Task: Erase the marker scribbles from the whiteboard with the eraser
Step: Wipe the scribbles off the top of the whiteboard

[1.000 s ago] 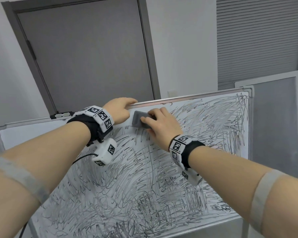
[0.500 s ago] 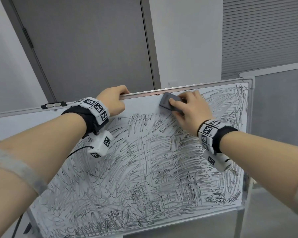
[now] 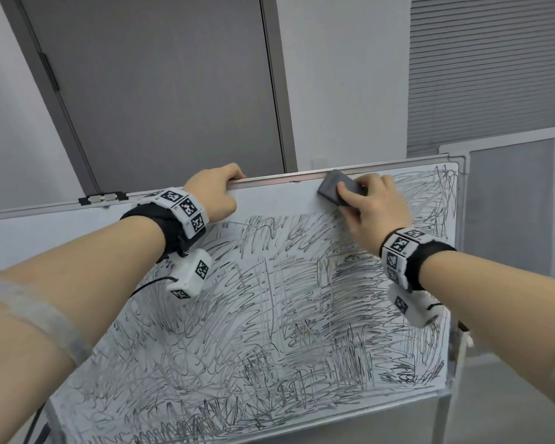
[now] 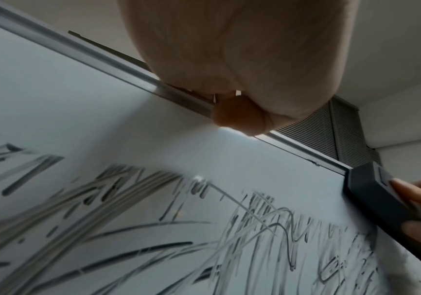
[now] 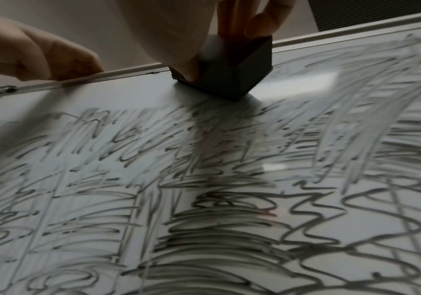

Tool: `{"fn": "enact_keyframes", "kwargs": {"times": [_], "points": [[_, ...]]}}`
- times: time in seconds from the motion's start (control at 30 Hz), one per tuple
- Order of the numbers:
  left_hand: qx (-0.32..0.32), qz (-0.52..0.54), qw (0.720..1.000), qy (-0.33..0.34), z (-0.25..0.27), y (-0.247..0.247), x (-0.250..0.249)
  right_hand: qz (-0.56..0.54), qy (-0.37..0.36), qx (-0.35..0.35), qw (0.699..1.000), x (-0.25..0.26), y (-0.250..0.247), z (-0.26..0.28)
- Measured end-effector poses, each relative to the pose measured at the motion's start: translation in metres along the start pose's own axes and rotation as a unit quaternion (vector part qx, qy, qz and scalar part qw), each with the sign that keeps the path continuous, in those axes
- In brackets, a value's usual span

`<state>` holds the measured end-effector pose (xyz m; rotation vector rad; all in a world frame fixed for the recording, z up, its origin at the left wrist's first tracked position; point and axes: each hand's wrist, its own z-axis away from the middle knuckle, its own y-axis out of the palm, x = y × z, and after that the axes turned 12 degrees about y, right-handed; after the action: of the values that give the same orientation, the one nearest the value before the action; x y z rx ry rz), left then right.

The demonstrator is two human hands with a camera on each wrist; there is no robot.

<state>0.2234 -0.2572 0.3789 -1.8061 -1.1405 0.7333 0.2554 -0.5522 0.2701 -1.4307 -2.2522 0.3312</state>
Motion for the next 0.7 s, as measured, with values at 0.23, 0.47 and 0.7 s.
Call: {"fn": "enact_keyframes", "kwargs": {"times": [0.23,0.47,0.7], "points": [[-0.010,-0.020,1.000,0.004,-0.005,0.007,0.007,-0.003,-0.021,-0.002,1.000,0.023,0.007,0.002],[-0.063,-0.074,0.995,0.000,-0.007,0.023,0.003,-0.026,-0.082,0.030,0.996,0.089,0.028,0.009],[-0.064,-0.070,0.995,0.000,-0.017,0.028,0.000,-0.023,0.012,0.029,0.999,0.048,0.024,0.011]]}}
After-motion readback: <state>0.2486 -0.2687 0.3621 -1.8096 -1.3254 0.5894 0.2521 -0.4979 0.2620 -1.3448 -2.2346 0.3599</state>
